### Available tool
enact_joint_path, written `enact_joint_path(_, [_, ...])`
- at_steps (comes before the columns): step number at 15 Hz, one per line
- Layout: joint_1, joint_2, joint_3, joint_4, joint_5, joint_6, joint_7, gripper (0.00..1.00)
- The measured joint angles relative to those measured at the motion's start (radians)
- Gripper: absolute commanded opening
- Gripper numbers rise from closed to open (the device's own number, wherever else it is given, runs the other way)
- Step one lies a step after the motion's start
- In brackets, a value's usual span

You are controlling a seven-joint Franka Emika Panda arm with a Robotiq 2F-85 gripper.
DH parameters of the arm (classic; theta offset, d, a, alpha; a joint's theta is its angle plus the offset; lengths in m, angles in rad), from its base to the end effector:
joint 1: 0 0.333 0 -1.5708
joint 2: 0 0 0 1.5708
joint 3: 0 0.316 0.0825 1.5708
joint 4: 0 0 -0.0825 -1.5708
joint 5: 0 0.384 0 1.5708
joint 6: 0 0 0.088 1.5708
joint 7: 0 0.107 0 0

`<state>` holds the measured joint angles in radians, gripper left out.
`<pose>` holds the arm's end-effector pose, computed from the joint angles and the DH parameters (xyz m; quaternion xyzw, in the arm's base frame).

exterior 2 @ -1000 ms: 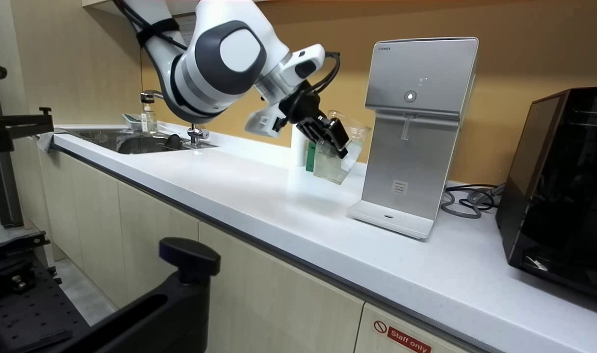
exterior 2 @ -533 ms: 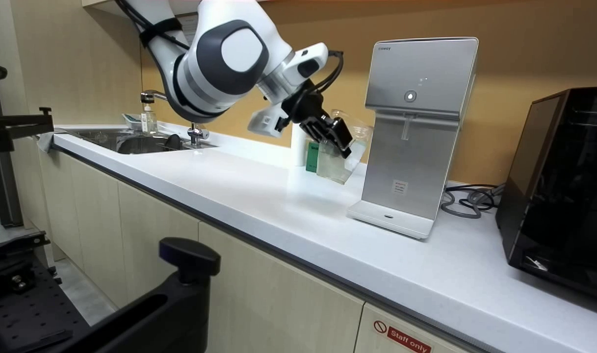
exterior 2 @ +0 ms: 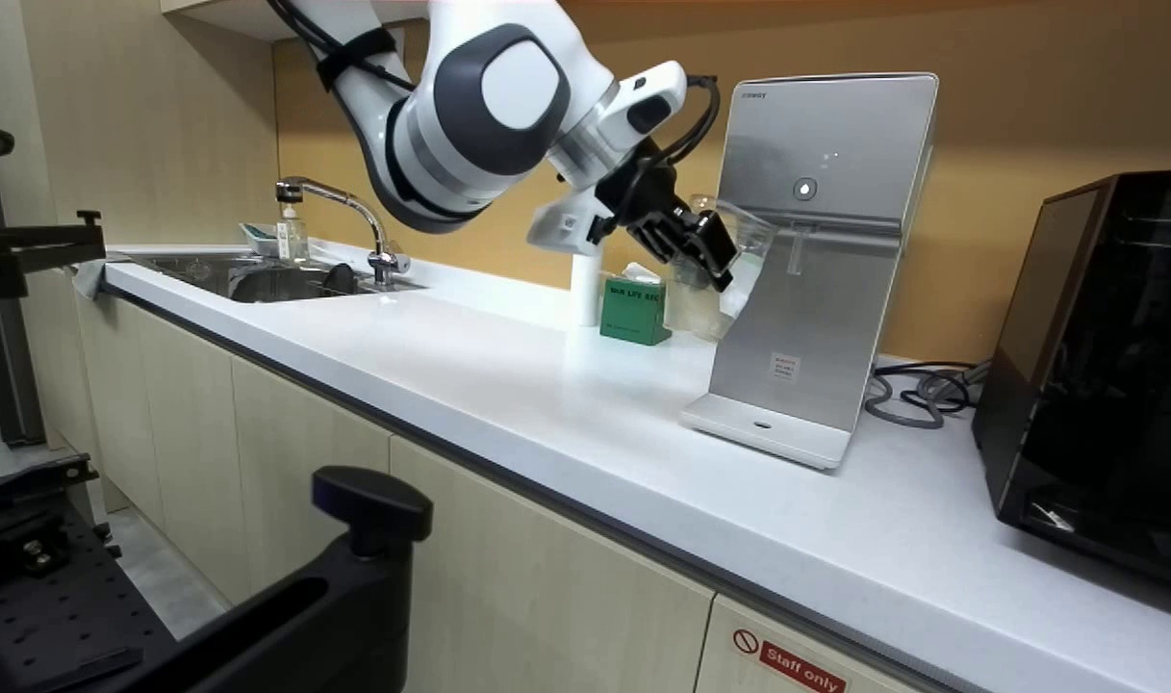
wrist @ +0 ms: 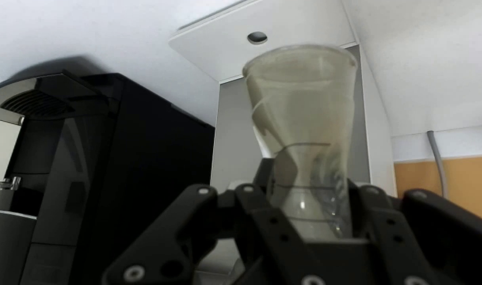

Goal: Put the cup on the coffee maker

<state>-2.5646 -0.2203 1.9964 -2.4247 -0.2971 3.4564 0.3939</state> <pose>0.4781 -0.2481 0.3740 0.8650 -0.2323 0.4202 0.1461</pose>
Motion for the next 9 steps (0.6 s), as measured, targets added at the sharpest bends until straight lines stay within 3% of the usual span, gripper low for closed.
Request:
enact_joint_path(2, [-0.058, -0.005, 0.059, 0.014, -0.001, 0.0, 0.0, 0.08])
enact_joint_path(9, [-0.039, -0.054, 0.064, 0.006, -0.015, -0.004, 0.026, 0.08])
